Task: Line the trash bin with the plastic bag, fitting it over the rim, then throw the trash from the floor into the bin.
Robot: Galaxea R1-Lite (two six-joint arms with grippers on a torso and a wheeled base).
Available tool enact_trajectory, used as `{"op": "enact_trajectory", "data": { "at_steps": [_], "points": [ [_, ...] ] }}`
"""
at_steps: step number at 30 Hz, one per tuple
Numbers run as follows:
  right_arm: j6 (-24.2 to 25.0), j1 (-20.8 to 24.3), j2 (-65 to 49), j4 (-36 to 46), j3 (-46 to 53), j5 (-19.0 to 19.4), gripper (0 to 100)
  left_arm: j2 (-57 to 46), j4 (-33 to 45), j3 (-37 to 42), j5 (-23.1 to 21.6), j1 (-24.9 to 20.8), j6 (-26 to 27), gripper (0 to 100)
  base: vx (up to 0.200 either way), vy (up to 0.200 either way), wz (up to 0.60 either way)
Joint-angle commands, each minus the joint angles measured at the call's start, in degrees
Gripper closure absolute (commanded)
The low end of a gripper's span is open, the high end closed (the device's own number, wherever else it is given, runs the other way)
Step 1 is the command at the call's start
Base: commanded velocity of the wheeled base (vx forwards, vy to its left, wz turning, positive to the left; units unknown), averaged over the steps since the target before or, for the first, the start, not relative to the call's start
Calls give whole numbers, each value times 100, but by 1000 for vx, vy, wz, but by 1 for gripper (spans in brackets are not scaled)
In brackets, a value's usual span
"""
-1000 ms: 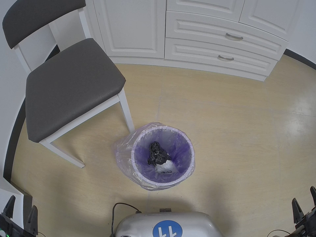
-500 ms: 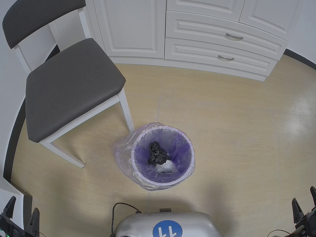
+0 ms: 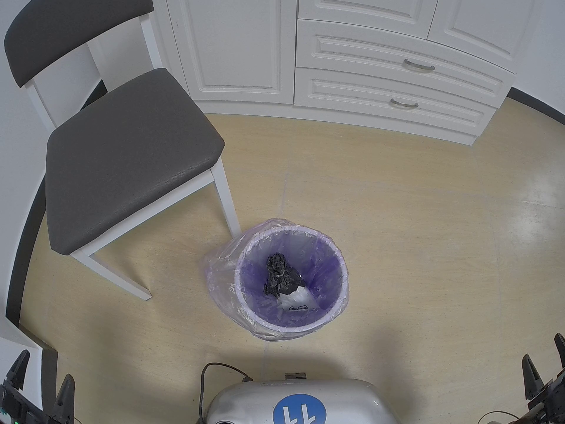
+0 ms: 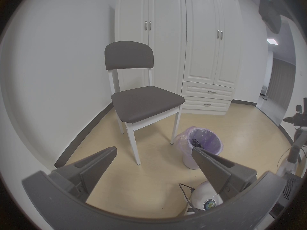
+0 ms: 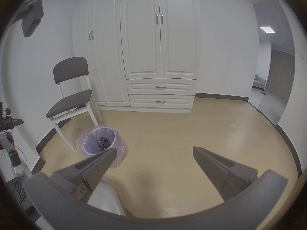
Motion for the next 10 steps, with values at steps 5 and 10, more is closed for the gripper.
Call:
{"op": "enact_trajectory", "data": {
  "at_steps": [5,10],
  "points": [
    [8,0,-85,-2,92,-1,0,-84,-16,81,20,4,36,0,0,0,0],
    [8,0,-85,-2,92,-1,0,-84,-8,81,20,4,36,0,0,0,0]
  ]
}}
